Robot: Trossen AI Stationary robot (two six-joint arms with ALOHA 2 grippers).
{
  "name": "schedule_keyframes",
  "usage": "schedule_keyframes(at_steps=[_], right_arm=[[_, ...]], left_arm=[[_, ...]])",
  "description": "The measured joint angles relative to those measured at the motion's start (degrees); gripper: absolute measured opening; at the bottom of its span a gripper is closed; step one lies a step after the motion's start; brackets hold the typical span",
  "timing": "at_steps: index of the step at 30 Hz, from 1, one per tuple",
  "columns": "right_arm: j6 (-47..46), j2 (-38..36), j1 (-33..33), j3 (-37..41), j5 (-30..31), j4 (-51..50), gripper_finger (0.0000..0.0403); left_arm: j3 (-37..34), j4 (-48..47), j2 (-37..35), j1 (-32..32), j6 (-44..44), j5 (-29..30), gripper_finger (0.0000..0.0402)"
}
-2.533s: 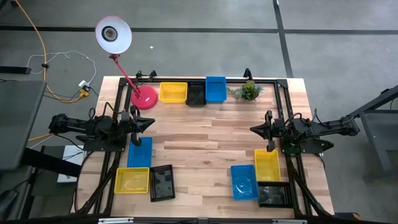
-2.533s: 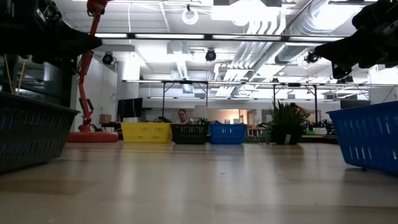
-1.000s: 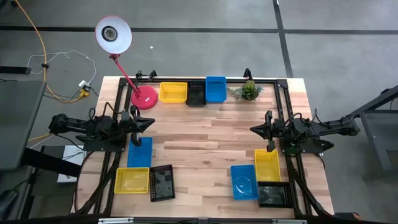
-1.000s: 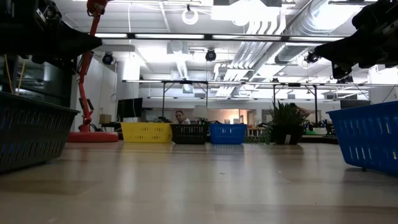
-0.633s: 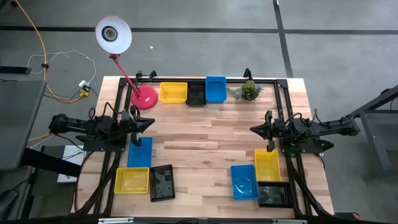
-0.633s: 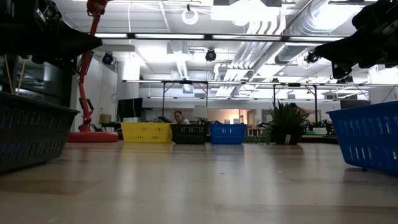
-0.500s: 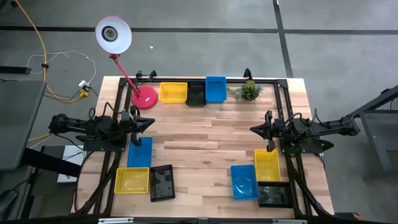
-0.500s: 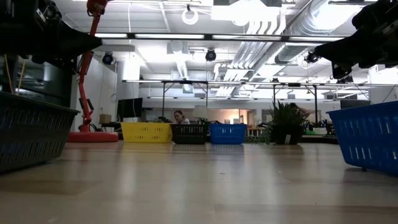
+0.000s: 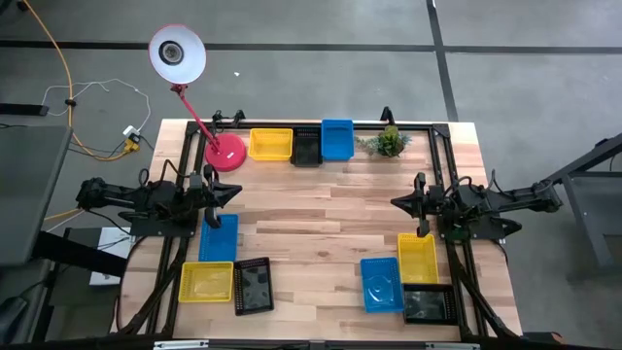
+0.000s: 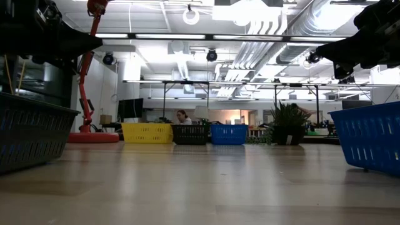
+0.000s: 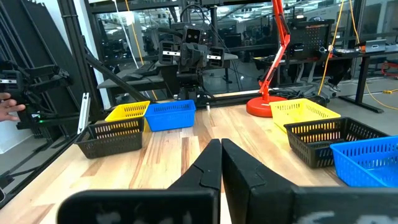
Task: Stack baskets by color
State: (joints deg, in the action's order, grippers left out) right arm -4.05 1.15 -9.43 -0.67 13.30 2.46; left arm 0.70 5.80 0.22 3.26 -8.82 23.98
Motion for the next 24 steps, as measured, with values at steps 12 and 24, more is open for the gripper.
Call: schedule_keyframes(at_steps=[12, 24], right_arm=[[0.0, 0.0, 0.01, -0.01, 0.0, 0.0, 0.0], [0.0, 0.02, 0.01, 0.0, 0.0, -0.02, 0.0]], left_arm=[[0.0, 0.01, 0.0, 0.0, 0.0, 0.0, 0.0001], [0.01, 0.0, -0.01, 0.01, -0.02, 0.01, 0.0001]])
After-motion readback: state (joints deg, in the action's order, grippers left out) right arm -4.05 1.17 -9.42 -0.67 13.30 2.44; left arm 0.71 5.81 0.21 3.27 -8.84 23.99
